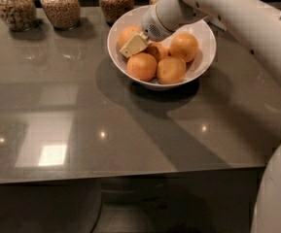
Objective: Pick orange from white bowl
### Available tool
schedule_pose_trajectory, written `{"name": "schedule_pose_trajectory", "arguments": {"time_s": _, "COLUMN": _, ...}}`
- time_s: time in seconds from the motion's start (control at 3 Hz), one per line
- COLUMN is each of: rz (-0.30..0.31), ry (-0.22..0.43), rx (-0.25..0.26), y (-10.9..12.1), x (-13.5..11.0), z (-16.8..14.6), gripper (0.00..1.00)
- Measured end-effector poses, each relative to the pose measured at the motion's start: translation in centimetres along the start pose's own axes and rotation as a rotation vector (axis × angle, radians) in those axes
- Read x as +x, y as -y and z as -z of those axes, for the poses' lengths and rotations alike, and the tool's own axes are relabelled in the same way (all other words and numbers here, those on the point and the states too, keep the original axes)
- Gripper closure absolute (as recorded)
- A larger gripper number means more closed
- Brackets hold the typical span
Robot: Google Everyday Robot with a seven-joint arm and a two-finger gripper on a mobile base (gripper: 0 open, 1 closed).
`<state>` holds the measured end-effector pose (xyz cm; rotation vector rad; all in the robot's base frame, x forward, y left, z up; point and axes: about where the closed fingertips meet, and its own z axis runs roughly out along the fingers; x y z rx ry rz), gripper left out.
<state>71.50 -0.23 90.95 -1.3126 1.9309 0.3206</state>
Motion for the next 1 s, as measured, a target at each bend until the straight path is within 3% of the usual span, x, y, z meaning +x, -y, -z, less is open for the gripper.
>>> {"name": "schedule_pose_trajectory", "arguments": {"time_s": 0.33, "rz": 0.008, "ry": 0.016, "rx": 0.005, "y": -0.2, "x": -0.8, "z": 0.6, "gripper": 0.96}}
{"name": "schedule_pose_trajectory", "arguments": {"time_s": 1.0, "rz": 0.06, "ry": 0.124, "rx": 0.003, "y": -0.7, "x": -4.1, "z": 3.9, "gripper": 1.0}}
